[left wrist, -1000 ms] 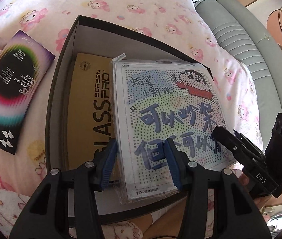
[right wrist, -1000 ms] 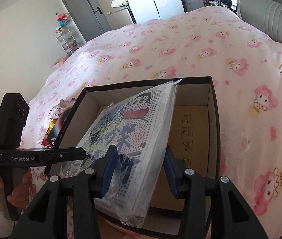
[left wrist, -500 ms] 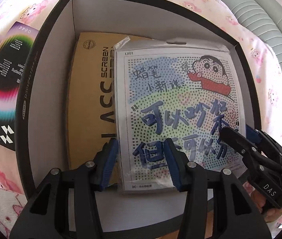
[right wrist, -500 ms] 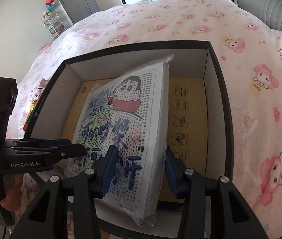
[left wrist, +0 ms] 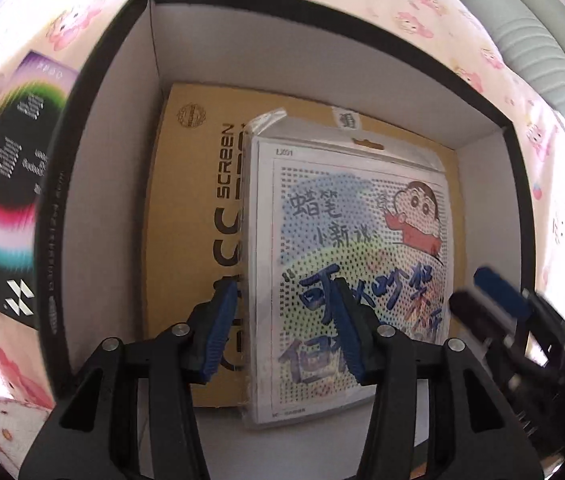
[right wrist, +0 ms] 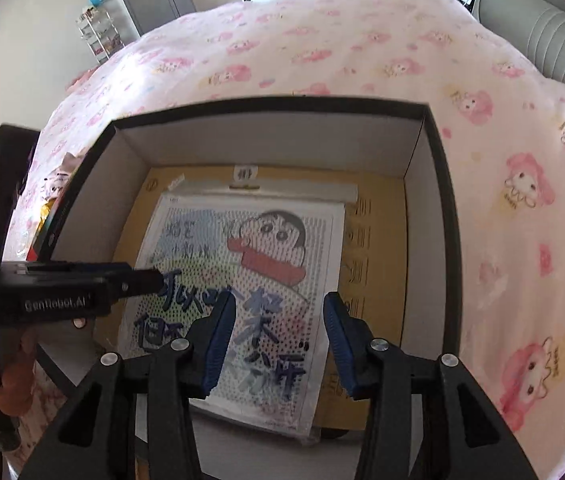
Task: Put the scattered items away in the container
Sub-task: 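Carry the Shin-chan bead-art pack in the left gripper and lower it into the box, then open the left gripper to release the pack and withdraw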
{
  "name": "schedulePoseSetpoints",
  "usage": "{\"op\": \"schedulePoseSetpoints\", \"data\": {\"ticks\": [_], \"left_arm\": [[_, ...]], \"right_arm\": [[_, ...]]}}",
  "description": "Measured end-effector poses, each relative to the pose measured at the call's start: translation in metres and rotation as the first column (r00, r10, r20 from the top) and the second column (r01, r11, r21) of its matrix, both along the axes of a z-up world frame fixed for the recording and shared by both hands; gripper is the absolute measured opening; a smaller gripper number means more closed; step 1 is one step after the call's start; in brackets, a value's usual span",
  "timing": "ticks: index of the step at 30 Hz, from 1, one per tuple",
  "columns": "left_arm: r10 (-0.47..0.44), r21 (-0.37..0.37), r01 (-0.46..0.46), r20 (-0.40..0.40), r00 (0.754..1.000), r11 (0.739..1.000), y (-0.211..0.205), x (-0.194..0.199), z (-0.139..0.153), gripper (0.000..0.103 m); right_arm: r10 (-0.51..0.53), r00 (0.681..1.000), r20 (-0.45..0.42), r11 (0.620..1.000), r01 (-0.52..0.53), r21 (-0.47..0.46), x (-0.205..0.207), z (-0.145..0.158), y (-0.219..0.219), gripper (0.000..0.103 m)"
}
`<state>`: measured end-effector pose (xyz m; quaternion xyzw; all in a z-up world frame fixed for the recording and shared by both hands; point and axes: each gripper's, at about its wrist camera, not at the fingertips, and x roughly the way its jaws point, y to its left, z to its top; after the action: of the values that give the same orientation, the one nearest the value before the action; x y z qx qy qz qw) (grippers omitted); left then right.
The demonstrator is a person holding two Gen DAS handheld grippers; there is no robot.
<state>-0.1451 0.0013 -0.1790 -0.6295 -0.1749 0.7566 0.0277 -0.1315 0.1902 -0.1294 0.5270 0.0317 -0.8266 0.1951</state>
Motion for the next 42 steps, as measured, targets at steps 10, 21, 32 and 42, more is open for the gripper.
{"op": "schedulePoseSetpoints", "data": {"ticks": [10, 21, 32, 42], "left_arm": [[-0.131, 0.102, 0.131, -0.003, 0.991, 0.986, 0.039, 0.016, 0.002, 0.058], [-0.067, 0.103, 0.069, -0.022, 0.998, 0.992, 0.018, 0.042, 0.010, 0.058], [-0.077, 0.195, 0.086, -0.051, 0.996, 0.977, 0.002, 0.063, 0.011, 0.056], [-0.107, 0.105, 0.111, -0.048, 0.993, 0.988, 0.010, 0.075, 0.004, 0.046]], "right_arm": [[-0.025, 0.995, -0.102, 0.996, 0.034, 0.080, 0.021, 0.012, 0.011, 0.042], [-0.027, 0.997, -0.072, 1.000, 0.027, 0.007, 0.022, 0.013, 0.014, 0.042], [-0.129, 0.984, -0.122, 0.992, 0.127, -0.023, 0.010, 0.016, 0.022, 0.042], [-0.103, 0.990, -0.099, 0.994, 0.105, 0.012, 0.011, 0.010, 0.013, 0.042]]}}
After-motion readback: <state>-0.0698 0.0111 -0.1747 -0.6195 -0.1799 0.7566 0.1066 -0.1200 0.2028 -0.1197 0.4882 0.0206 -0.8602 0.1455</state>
